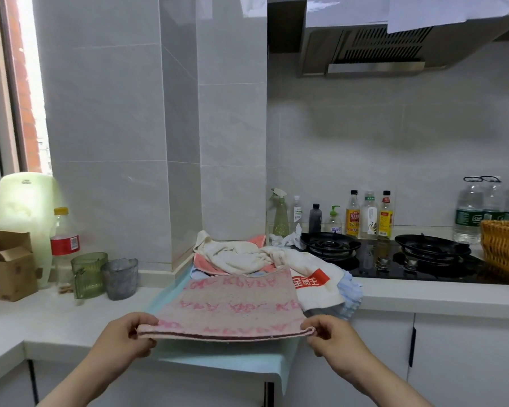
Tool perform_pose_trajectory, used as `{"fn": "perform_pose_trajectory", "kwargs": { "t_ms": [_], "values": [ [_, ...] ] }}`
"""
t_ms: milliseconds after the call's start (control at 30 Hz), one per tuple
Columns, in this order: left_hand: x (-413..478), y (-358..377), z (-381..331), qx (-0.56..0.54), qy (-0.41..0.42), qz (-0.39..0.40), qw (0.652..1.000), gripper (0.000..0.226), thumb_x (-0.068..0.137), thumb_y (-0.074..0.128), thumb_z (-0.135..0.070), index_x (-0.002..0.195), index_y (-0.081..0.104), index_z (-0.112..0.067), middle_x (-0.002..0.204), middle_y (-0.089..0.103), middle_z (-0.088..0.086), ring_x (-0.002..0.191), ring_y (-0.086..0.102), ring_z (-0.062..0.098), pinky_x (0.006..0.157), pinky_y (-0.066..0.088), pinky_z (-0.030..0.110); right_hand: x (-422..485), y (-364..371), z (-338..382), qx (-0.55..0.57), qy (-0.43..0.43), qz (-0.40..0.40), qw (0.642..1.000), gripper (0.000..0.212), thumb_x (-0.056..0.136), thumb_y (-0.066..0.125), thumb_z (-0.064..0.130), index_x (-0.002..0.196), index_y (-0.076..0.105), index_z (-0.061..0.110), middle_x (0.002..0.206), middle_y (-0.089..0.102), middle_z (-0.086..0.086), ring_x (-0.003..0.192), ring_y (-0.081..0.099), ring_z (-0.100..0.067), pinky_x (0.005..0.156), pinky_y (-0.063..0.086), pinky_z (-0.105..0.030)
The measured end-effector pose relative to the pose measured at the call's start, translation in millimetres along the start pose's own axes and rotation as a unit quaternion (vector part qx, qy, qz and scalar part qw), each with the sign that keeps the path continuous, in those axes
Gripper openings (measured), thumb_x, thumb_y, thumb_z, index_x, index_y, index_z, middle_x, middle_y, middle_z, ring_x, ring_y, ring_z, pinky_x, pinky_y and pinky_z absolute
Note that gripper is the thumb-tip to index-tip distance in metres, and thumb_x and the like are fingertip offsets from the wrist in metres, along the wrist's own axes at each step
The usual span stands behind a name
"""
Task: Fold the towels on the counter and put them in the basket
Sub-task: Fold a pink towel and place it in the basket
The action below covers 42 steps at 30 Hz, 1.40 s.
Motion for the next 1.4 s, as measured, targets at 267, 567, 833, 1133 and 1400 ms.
{"fn": "perform_pose_trajectory", "kwargs": {
  "t_ms": [267, 567, 833, 1133, 1400],
  "values": [
    [-27, -23, -28, 0.230, 0.156, 0.013, 0.960, 0.017, 0.083, 0.068, -0.014, 0.072, 0.069, -0.026, 0.068, 0.063, -0.004, 0.062, 0.056, 0.002, 0.060, 0.044, 0.023, -26, -12, 31, -0.067, -0.051, -0.040, 0.996, 0.012, 0.085, 0.067, 0.004, 0.081, 0.073, 0.013, 0.083, 0.064, 0.004, 0.069, 0.057, -0.002, 0.060, 0.041, -0.008],
    [-36, -39, -32, 0.033, 0.115, 0.053, 0.991, 0.008, 0.085, 0.063, 0.007, 0.081, 0.064, -0.001, 0.061, 0.062, 0.016, 0.057, 0.059, 0.020, 0.056, 0.044, 0.025, -49, -18, 57, -0.003, -0.005, 0.047, 0.999, 0.015, 0.060, 0.060, 0.012, 0.070, 0.070, 0.009, 0.059, 0.061, 0.001, 0.051, 0.048, -0.007, 0.053, 0.038, -0.021],
    [10, -17, -14, 0.032, 0.048, 0.095, 0.994, 0.012, 0.086, 0.065, -0.005, 0.074, 0.063, -0.003, 0.061, 0.056, 0.002, 0.059, 0.051, 0.016, 0.055, 0.042, 0.029, 6, -16, 40, -0.037, 0.000, -0.030, 0.999, 0.017, 0.082, 0.062, 0.000, 0.074, 0.072, 0.012, 0.070, 0.070, 0.001, 0.063, 0.058, -0.007, 0.062, 0.047, -0.022],
    [111, 25, 23, 0.152, 0.038, 0.072, 0.985, 0.028, 0.091, 0.058, -0.020, 0.064, 0.054, -0.012, 0.058, 0.048, -0.004, 0.055, 0.041, 0.011, 0.057, 0.031, 0.028, 121, 11, -2, -0.150, 0.040, -0.061, 0.986, 0.021, 0.086, 0.058, 0.008, 0.073, 0.070, 0.019, 0.078, 0.068, 0.003, 0.073, 0.060, -0.013, 0.065, 0.045, -0.026],
    [164, 47, 31, 0.341, 0.069, 0.031, 0.937, 0.023, 0.093, 0.048, -0.026, 0.073, 0.059, -0.021, 0.080, 0.064, -0.005, 0.074, 0.057, 0.012, 0.066, 0.045, 0.029, 176, 34, -30, -0.286, 0.097, -0.029, 0.953, 0.027, 0.080, 0.048, 0.006, 0.079, 0.073, 0.015, 0.088, 0.070, -0.005, 0.083, 0.064, -0.023, 0.071, 0.049, -0.027]
  ]
}}
Point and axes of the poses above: each hand's wrist, its own x-axis towards the middle knuckle, its own y-axis out of the palm, z = x × y, the point moved 6 cm from there along x, towards the middle knuckle
